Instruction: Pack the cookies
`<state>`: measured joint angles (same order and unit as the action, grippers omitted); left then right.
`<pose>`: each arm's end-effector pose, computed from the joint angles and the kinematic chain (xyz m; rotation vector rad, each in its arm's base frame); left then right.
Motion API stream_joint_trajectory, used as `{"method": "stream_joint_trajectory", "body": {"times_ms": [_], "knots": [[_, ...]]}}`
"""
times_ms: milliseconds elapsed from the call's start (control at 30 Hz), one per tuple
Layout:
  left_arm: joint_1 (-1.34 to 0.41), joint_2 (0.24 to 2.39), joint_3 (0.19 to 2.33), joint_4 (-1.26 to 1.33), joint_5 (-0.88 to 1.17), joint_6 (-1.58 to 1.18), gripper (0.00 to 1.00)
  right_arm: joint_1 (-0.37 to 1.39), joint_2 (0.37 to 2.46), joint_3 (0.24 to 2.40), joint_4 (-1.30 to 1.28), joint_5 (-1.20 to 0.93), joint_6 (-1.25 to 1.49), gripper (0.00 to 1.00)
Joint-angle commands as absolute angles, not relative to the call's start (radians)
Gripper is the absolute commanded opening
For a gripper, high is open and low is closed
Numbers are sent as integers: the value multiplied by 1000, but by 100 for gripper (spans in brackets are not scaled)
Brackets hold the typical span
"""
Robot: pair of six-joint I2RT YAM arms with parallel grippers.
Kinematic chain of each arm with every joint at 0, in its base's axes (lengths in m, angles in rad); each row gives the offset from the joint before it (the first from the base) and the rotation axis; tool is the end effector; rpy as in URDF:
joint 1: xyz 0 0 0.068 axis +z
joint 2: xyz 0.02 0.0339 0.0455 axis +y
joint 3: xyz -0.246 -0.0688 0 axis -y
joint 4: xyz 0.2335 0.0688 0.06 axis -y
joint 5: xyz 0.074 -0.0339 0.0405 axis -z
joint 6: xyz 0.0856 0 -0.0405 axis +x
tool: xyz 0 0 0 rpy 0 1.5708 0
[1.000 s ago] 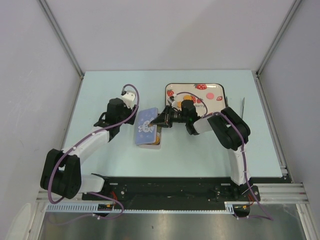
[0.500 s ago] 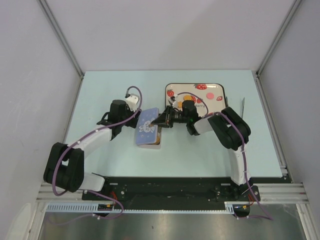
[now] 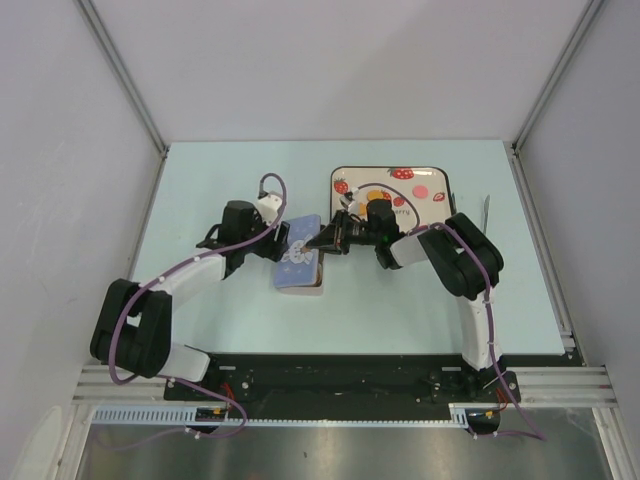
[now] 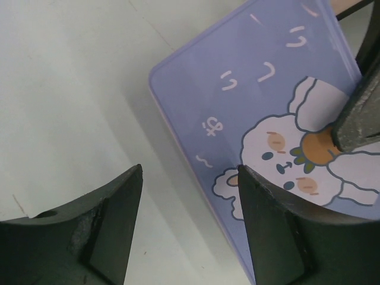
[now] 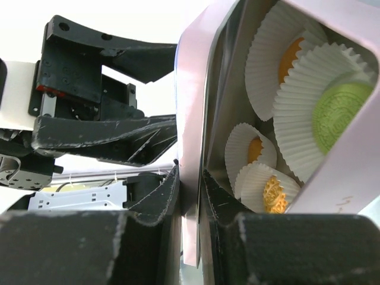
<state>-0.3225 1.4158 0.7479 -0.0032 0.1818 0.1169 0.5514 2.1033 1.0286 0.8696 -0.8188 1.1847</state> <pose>0.3047 -0.1181 0.1607 0.5858 2.1699 -0.3148 0.3408 0.2830 0.1217 -0.0494 2.1817 1.8544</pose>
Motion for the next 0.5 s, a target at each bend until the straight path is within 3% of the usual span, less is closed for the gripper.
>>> {"method": "stream_joint_trajectory", "body": {"times_ms": [0,467], "knots": [[-302,1416,759,8,302,78,70,538,2060,1029,876,-798,1131,12],[-186,1517,819,-77,590,25,70,543,2071,1029,873,-790,1115,18]]}}
